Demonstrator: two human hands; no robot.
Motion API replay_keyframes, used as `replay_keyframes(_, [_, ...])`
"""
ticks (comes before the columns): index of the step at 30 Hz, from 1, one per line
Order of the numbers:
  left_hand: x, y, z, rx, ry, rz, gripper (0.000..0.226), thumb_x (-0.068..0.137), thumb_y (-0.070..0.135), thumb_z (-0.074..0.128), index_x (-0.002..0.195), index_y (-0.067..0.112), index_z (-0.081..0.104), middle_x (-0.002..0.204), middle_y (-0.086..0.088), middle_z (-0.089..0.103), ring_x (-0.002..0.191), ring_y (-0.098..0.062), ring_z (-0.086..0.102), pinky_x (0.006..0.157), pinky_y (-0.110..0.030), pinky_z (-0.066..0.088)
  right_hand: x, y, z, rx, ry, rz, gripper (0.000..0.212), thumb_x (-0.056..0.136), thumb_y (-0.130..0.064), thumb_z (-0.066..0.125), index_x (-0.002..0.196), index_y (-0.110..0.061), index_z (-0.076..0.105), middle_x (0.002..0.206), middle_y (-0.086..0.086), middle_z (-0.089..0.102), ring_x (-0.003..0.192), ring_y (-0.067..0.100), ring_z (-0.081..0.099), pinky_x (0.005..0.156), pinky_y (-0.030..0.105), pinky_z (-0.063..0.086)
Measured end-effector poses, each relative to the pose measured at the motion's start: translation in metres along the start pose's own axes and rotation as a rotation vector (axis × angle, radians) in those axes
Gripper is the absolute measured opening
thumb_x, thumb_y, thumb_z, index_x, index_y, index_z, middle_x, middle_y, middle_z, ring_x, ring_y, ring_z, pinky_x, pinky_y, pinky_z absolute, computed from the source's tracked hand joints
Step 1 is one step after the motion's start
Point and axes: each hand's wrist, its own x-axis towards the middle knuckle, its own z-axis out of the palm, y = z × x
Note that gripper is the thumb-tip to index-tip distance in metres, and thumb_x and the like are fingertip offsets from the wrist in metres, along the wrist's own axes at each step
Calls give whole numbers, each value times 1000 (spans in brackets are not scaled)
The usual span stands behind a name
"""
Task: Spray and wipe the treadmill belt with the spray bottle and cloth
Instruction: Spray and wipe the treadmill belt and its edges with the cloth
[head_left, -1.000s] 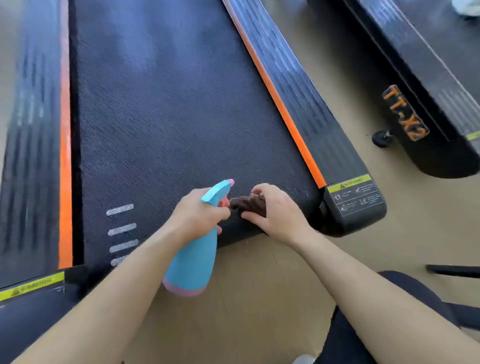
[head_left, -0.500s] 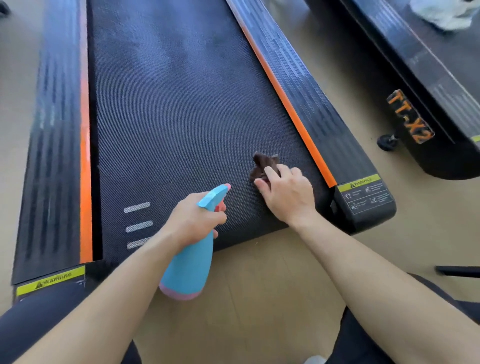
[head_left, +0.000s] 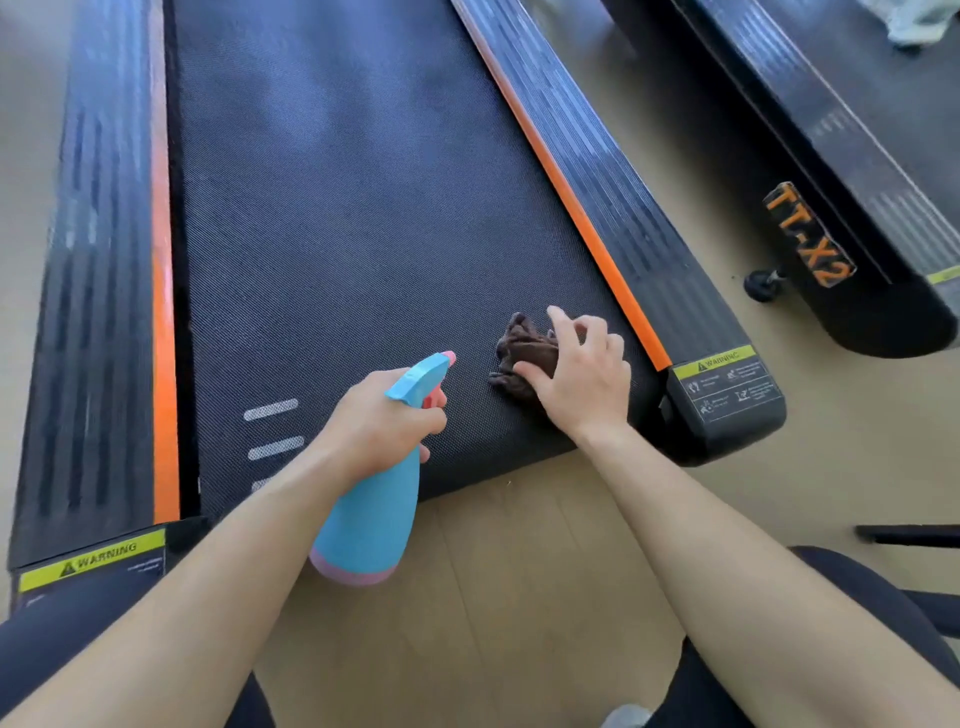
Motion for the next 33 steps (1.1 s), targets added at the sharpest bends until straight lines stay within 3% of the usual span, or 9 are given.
replay_keyframes(3, [-1,0,-4,-30,6,-13,20,81,16,74,74,35,73,100,2,78,63,-22,78,85,-42,65,-7,-6,13,0,193,-100,44,93,-39,60,135,-28,57,127,8,58,98,39,56,73,49,55])
replay_keyframes(5, [-2,3,-5,-39,3,-15,7,72,26,72,76,31,72,100,1,79,64,-23,78,86,-44,65,-12,-8,22,-68,103,-102,56,94,-54,48,143,-28,49,138,11,53,107,40,52,79,52,55])
replay_keyframes(8, [1,2,-4,-13,5,-26,8,75,24,74,82,23,72,100,-3,79,63,-23,78,86,-41,63,-14,0,30,-220,-12,-222,76,89,-75,39,151,-31,36,142,14,44,115,37,47,87,51,47])
replay_keyframes(12, [2,1,0,-7,-7,-39,21,64,32,68,83,24,73,95,-1,78,62,-22,78,88,-49,64,12,16,27,-209,21,-284,57,92,-62,49,145,-41,45,126,11,53,102,37,51,79,46,46])
replay_keyframes(19, [-1,6,11,5,-39,-30,12,73,25,73,75,37,72,91,5,76,58,-19,75,86,-42,65,30,36,13,-170,28,2,49,96,-55,53,137,-28,52,114,16,54,95,38,53,71,41,45])
replay_keyframes(23, [2,14,18,16,-56,-42,17,65,30,67,81,25,72,94,-1,77,59,-20,76,87,-46,64,-42,35,22,-185,70,-262,49,86,-49,66,129,-27,61,99,14,52,83,34,50,61,39,45])
replay_keyframes(27, [6,11,25,37,-76,-43,15,71,27,70,85,22,72,98,-2,77,59,-20,76,87,-45,65,-16,50,25,-220,126,-308,46,80,-43,73,123,-29,65,96,14,55,80,34,51,58,39,44])
replay_keyframes(33, [9,7,28,51,-88,-44,41,63,31,65,101,20,76,98,-2,78,59,-20,75,86,-47,65,43,48,17,-269,87,-77,40,84,-35,73,122,-28,65,101,18,55,82,38,55,62,41,48])
